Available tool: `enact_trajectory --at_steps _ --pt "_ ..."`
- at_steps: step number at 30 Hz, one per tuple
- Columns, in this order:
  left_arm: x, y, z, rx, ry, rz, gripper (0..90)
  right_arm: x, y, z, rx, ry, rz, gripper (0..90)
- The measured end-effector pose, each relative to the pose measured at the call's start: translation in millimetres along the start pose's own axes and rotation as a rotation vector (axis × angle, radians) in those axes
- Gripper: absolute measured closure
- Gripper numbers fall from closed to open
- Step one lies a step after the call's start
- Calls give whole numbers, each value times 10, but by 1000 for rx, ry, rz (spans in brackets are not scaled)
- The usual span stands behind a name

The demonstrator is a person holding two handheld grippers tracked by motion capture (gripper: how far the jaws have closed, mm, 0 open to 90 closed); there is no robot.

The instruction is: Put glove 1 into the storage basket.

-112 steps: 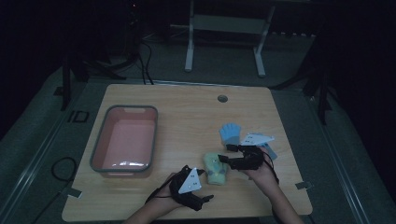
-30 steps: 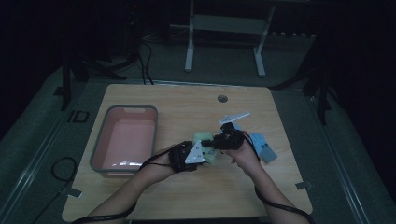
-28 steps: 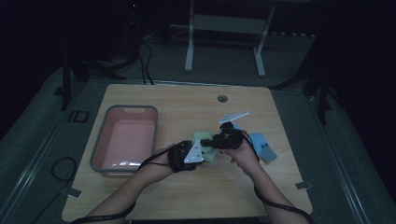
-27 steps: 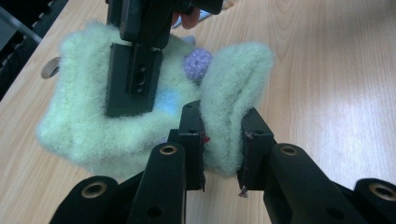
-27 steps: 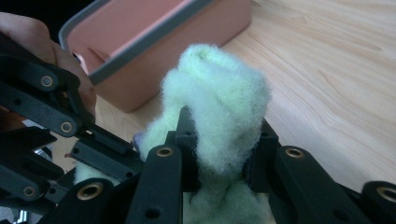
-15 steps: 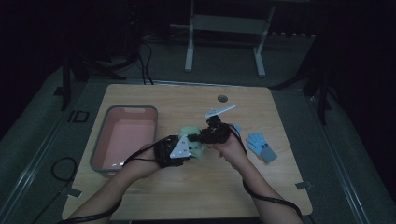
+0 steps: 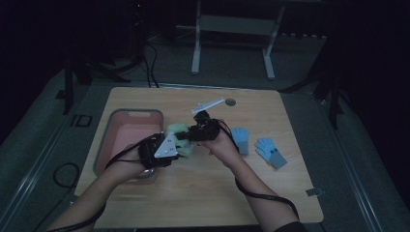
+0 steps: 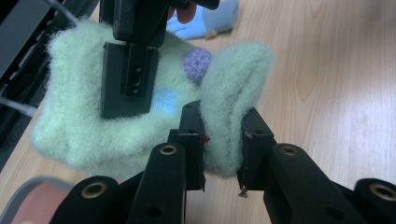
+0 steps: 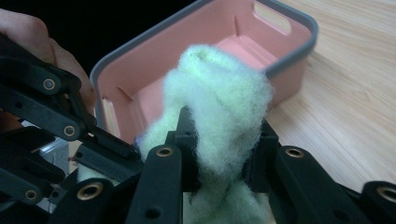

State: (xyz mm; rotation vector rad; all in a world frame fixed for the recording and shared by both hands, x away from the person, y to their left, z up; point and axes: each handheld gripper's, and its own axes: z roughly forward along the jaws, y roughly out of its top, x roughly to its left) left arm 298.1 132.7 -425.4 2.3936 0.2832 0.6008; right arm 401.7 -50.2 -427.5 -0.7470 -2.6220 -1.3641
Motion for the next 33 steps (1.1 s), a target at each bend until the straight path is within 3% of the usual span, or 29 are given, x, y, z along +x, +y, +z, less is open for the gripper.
enact_trajectory --at_steps 11,17,27,33 --pt "75 -197 -235 29 23 -18 754 154 249 281 9 40 -24 720" --pt "142 -390 -371 46 38 -41 754 245 371 475 8 56 -33 720" --pt "241 -676 -490 73 15 -60 754 341 479 808 19 85 -34 720" --pt "313 -853 -466 94 -3 -79 754 342 490 1018 25 87 -24 720"
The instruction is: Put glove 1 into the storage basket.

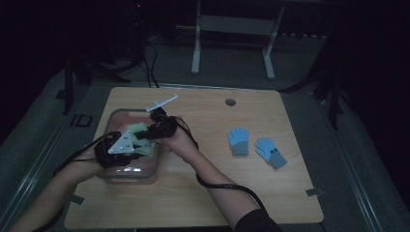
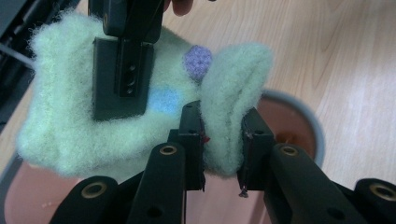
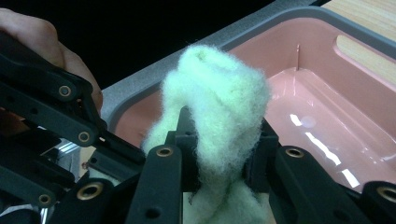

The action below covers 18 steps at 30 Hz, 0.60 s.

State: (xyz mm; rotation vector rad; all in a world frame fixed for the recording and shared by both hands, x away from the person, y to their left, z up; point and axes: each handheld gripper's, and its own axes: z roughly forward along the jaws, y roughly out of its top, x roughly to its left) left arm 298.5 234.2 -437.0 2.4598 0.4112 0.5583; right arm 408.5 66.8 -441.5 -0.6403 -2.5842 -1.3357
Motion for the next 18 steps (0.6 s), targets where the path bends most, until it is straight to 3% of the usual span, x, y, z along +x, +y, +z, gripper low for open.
enact_trajectory --at_steps 13,18 --pt "42 -308 320 68 -57 -46 753 -151 -150 427 67 -17 31 719" --pt "43 -343 423 100 -80 -42 752 -202 -174 575 146 -31 19 716"
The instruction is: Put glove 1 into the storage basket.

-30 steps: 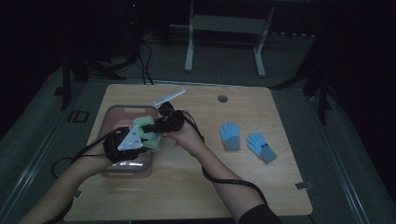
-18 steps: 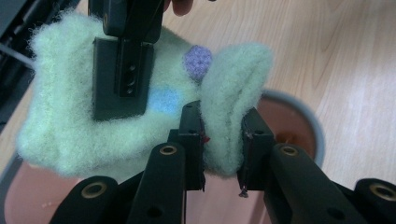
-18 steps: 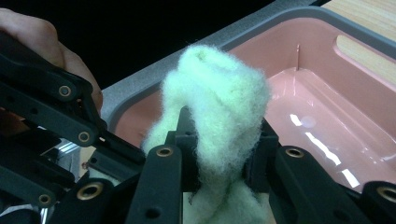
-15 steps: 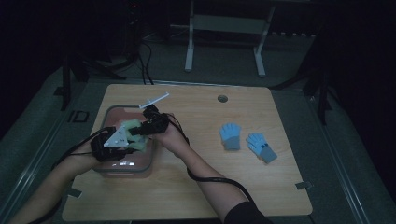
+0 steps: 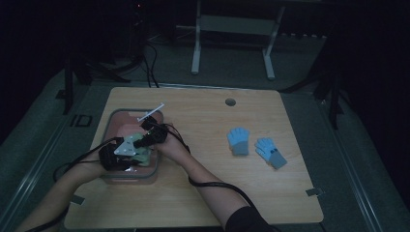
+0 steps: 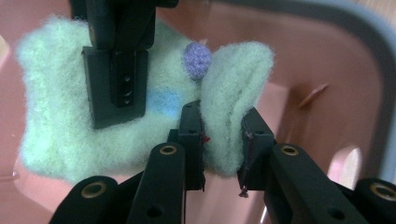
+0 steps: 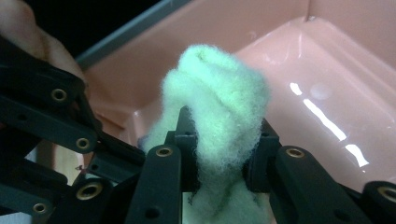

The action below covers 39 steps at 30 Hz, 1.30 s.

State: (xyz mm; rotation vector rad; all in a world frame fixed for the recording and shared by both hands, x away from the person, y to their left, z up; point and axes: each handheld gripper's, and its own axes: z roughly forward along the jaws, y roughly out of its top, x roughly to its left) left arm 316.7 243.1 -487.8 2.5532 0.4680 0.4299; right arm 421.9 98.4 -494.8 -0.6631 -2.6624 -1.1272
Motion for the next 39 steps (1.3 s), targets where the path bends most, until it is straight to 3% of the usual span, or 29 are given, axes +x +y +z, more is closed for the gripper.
enact_trajectory --at_steps 2,7,12,17,20,26,31,34,36,39 --pt "31 -6 46 15 -9 -4 752 5 9 13 4 -12 -1 715" --pt "65 2 139 69 -38 -12 747 51 67 137 97 -79 -21 690" --pt "100 8 182 108 -69 -25 714 59 107 206 139 -110 -14 555" --pt "106 5 170 103 -80 -52 584 40 132 165 118 -89 11 392" --pt "105 2 116 83 -52 -79 488 38 142 122 95 -97 10 370" --pt "65 -19 -36 15 -11 -134 382 -3 147 -55 52 -92 15 242" --pt "79 6 -106 -29 7 -224 224 -12 162 -240 -15 -69 27 188" --pt "70 46 -105 -30 26 -237 152 -3 153 -333 -27 -58 15 165" --pt "51 82 -105 -46 39 -240 149 -7 136 -403 -38 -53 16 165" --pt "25 150 -102 -63 32 -261 105 -15 99 -520 -60 -58 19 168"
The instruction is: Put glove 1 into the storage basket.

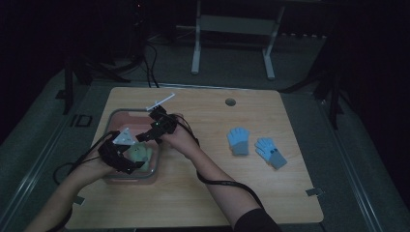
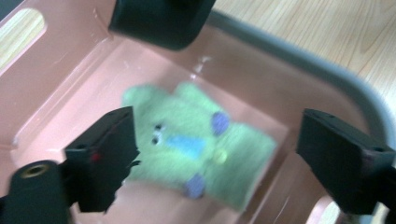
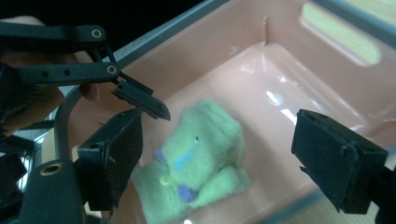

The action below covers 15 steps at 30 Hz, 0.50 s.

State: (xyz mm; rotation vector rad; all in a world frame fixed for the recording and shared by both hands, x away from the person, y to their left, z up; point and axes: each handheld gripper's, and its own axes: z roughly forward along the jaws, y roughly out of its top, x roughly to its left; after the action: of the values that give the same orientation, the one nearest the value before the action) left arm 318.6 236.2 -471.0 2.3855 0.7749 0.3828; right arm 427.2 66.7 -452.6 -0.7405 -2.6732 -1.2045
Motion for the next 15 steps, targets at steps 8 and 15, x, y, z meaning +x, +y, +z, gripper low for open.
enact_trajectory --at_steps 8,15 --pt "-149 189 14 -23 0 -39 86 -113 -197 -258 -22 -20 -10 151" --pt "-304 372 59 -54 -37 -51 58 -178 -394 -421 -13 -62 -37 142"
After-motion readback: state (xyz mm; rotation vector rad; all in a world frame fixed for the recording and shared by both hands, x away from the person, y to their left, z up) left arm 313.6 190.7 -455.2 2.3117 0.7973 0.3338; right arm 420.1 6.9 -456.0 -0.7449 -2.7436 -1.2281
